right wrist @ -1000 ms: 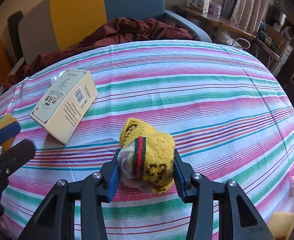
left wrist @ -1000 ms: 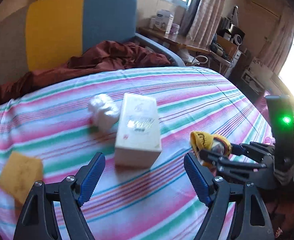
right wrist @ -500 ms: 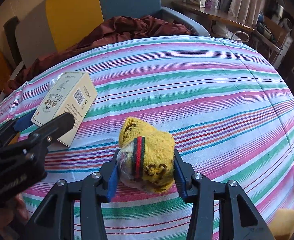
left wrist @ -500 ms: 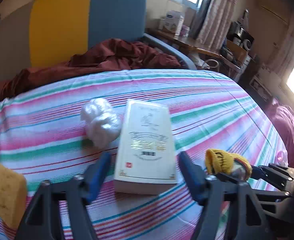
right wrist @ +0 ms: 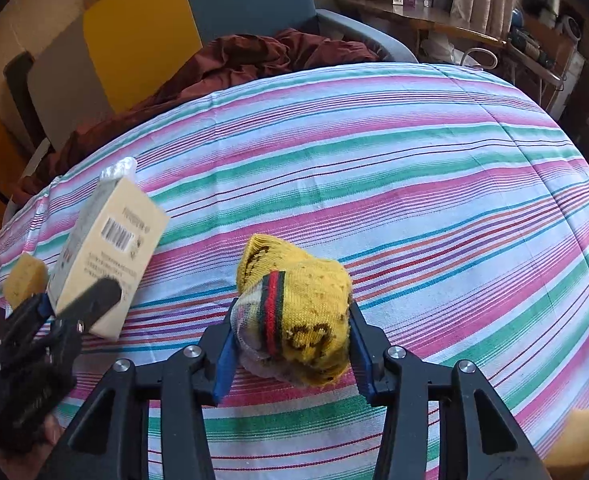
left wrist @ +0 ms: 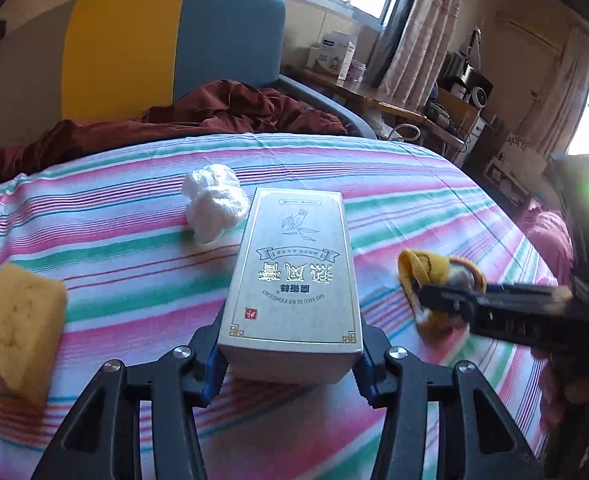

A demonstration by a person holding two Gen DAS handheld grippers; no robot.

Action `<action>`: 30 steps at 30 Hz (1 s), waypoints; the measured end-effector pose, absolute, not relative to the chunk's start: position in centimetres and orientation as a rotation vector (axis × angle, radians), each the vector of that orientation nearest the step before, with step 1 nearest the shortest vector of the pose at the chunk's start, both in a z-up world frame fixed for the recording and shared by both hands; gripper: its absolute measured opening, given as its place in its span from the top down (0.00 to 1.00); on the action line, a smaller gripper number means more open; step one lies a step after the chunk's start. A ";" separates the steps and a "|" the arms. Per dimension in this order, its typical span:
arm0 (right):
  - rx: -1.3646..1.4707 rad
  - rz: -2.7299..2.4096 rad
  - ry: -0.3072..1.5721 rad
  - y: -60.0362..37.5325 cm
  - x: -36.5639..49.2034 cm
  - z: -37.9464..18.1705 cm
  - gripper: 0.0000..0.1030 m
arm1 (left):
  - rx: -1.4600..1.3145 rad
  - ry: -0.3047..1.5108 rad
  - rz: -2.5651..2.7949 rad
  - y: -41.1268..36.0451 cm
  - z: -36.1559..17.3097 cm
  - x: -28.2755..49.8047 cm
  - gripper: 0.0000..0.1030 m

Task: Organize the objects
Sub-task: 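Carry the white box and yellow sock toward the gold tray with both tools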

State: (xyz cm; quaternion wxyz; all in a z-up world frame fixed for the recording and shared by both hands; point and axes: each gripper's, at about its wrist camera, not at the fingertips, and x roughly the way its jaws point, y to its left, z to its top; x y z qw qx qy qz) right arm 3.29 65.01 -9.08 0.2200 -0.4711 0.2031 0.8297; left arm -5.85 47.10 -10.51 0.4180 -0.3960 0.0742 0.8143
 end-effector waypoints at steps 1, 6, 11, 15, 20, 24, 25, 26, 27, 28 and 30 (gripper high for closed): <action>-1.298 2.297 0.565 65.0 3.4 -9.0 0.55 | -0.981 0.193 2.053 46.8 -10.4 -5.4 0.50; -1.282 2.306 0.569 64.9 3.5 -8.8 0.57 | -0.910 0.184 2.105 44.6 -9.4 -3.5 0.50; -1.272 2.337 0.539 63.8 3.6 -8.3 0.57 | -0.853 0.208 2.126 42.8 -8.8 -1.5 0.50; -1.252 2.397 0.480 62.5 3.5 -7.6 0.57 | -0.830 0.199 2.129 41.0 -8.7 0.0 0.50; -1.267 2.445 0.435 61.1 3.1 -7.6 0.57 | -0.825 0.188 2.137 38.7 -8.5 1.3 0.50; -1.295 2.464 0.421 60.4 2.9 -8.1 0.57 | -0.848 0.172 2.142 37.0 -8.8 2.3 0.50; -1.300 2.467 0.420 60.2 2.8 -8.2 0.57 | -0.857 0.165 2.141 36.7 -8.9 2.4 0.50; -1.304 2.471 0.421 60.0 2.9 -8.2 0.57 | -0.870 0.154 2.139 36.2 -9.0 2.5 0.50; -1.308 2.481 0.423 59.7 2.9 -8.3 0.57 | -0.878 0.139 2.139 35.7 -9.1 2.7 0.50; -1.310 2.491 0.422 59.3 2.9 -8.3 0.57 | -0.880 0.132 2.138 35.3 -9.2 2.9 0.50; -1.304 2.514 0.414 58.4 3.0 -8.2 0.57 | -0.892 0.142 2.132 34.6 -9.4 3.6 0.50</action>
